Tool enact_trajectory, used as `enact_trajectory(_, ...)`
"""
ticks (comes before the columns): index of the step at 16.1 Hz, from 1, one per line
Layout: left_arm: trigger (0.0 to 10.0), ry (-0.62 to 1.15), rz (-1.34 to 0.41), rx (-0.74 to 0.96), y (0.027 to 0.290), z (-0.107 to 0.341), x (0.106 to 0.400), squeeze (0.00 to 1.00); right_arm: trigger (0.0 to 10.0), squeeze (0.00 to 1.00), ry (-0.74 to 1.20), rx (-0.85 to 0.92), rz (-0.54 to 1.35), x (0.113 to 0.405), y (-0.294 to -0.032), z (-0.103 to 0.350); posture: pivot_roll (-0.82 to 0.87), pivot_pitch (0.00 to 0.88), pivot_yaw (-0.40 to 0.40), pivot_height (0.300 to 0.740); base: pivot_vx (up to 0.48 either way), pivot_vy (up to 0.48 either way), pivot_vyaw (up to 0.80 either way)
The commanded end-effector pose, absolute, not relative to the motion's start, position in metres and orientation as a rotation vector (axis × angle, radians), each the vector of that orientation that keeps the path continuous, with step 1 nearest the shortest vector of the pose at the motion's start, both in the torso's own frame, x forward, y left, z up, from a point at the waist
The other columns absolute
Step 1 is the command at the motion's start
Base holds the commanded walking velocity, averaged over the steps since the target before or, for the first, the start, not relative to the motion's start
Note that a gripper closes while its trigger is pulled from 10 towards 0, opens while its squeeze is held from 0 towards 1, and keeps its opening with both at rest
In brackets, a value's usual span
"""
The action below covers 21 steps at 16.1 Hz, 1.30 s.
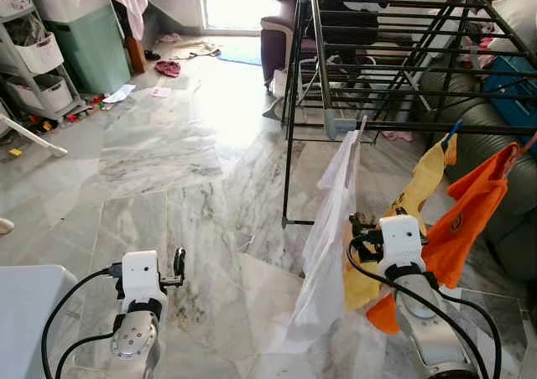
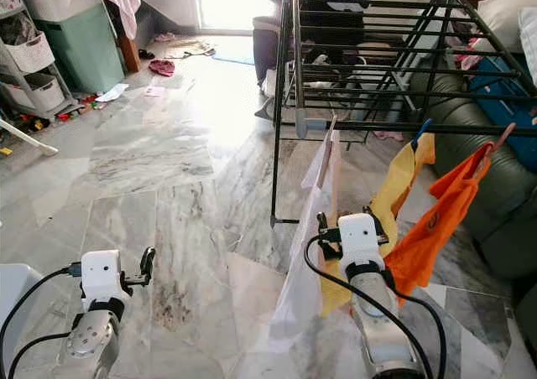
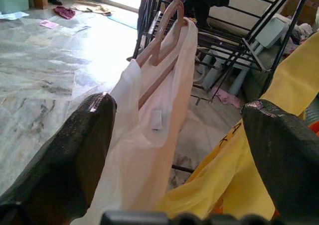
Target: Hang hanger
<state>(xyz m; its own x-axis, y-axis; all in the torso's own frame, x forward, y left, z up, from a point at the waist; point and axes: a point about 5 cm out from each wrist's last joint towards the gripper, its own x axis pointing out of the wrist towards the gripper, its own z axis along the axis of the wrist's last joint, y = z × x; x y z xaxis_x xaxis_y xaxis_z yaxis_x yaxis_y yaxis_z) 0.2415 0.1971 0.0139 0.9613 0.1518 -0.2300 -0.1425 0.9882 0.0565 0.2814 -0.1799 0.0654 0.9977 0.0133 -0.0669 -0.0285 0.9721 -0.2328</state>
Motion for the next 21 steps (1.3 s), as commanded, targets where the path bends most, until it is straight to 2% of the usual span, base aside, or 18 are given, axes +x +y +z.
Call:
enact_trajectory(1, 10.0, 0.232, 0.142, 0.048, 0.198, 0.017, 0.245, 0.0, 10.0, 0.33, 0.09, -0.222, 0.006, 0.28, -0.181, 0.061, -0.06, 0.0, -0.007, 0.74, 0.0, 0.0, 0.0)
enact_trajectory(2, 10.0, 0.237, 0.129, 0.051, 0.197, 0.017, 0.247, 0.0, 10.0, 0.28, 0.096, -0.219, 0.007, 0.277, -0.18, 0.059, -0.07, 0.0, 0.001, 0.74, -0.319, 0.0, 0.0)
enact_trajectory(3, 10.0, 0.242, 0.125, 0.049, 0.196, 0.017, 0.248, 0.0, 10.0, 0.28, 0.099, -0.22, 0.009, 0.275, -0.18, 0.058, -0.07, 0.0, 0.003, 0.74, -0.319, 0.0, 0.0)
enact_trajectory(4, 10.0, 0.24, 0.12, 0.05, 0.196, 0.018, 0.249, 0.0, 10.0, 0.13, 0.101, -0.221, 0.01, 0.275, -0.181, 0.057, -0.08, 0.0, 0.014, 0.74, -0.337, 0.0, 0.0)
enact_trajectory(5, 10.0, 0.237, 0.115, 0.052, 0.196, 0.019, 0.25, 0.0, 10.0, 0.13, 0.102, -0.222, 0.01, 0.274, -0.181, 0.056, -0.08, 0.0, 0.014, 0.74, -0.337, 0.0, 0.0)
enact_trajectory(6, 10.0, 0.237, 0.106, 0.054, 0.194, 0.019, 0.252, 0.0, 10.0, 0.02, 0.104, -0.218, -0.004, 0.274, -0.183, 0.056, -0.09, 0.0, 0.025, 0.74, -0.345, 0.0, 0.0)
enact_trajectory(16, 10.0, 0.239, 0.053, 0.056, 0.184, 0.02, 0.261, 0.0, 10.0, 0.0, 0.097, -0.216, -0.05, 0.277, -0.188, 0.059, -0.11, 0.0, 0.042, 0.74, -0.371, 0.0, 0.0)
enact_trajectory(21, 10.0, 0.22, -0.035, 0.013, 0.183, 0.024, 0.264, 0.0, 10.0, 0.0, 0.095, -0.218, -0.059, 0.276, -0.187, 0.058, -0.12, 0.0, 0.053, 0.74, 0.0, 0.0, 0.0)
